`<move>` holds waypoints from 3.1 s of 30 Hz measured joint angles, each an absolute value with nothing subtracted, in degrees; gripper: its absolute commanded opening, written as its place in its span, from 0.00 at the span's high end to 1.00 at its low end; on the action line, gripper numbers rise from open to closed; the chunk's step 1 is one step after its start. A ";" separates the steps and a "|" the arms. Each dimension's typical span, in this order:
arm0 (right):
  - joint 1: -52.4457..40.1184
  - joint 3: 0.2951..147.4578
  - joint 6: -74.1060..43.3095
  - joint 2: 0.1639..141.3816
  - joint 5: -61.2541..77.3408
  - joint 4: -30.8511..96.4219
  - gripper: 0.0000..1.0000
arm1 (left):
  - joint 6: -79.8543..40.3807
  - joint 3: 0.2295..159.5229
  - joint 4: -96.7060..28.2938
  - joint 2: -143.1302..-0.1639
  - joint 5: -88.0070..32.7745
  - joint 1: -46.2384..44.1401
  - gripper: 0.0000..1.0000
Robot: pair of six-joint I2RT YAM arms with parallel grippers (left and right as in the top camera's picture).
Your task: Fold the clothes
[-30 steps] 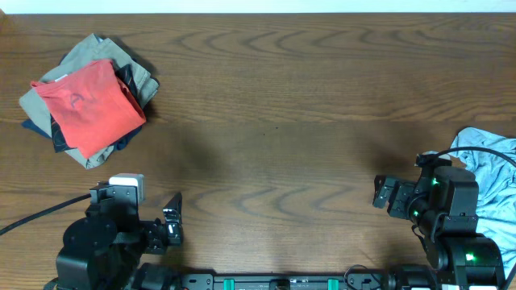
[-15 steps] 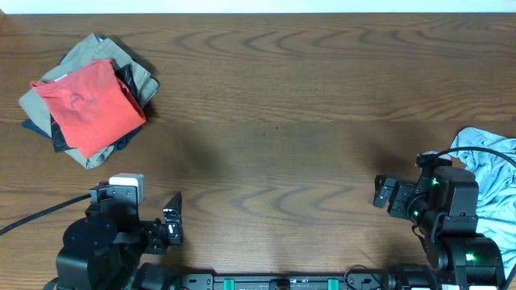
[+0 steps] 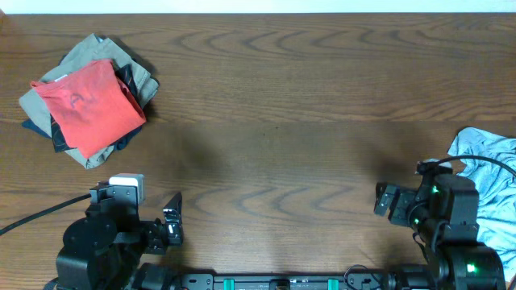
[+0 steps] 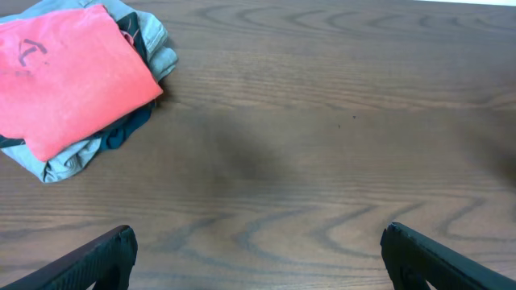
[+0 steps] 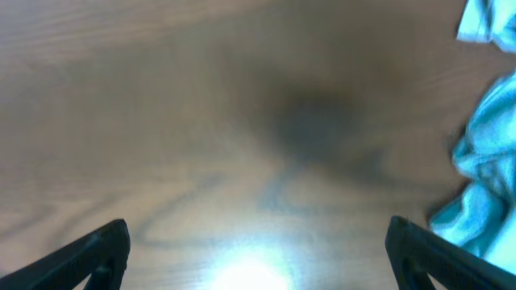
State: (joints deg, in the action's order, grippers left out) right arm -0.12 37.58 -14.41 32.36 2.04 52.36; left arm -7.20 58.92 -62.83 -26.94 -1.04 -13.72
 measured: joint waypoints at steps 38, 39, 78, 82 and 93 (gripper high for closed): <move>-3.95 0.40 4.64 0.84 5.89 3.57 0.01 | -7.20 58.74 -62.87 -26.94 -1.02 -13.72 0.02; -3.95 0.40 4.67 0.84 5.89 3.57 0.01 | -7.20 58.74 -62.87 -26.94 -1.04 -13.72 0.02; -3.95 0.40 4.69 0.86 5.87 3.55 0.01 | -6.98 54.68 -56.69 -19.20 0.25 -7.05 0.02; -3.95 0.40 4.69 0.84 5.87 3.60 0.01 | -6.81 45.65 -46.59 -13.56 0.89 -5.65 0.02; -3.95 0.40 4.71 0.84 5.82 3.60 0.01 | -6.83 15.88 -8.16 -3.90 1.72 -5.02 0.02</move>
State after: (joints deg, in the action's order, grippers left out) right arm -3.95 0.40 4.71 0.84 5.82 3.60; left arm -6.83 15.88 -8.16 -3.90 1.72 -5.02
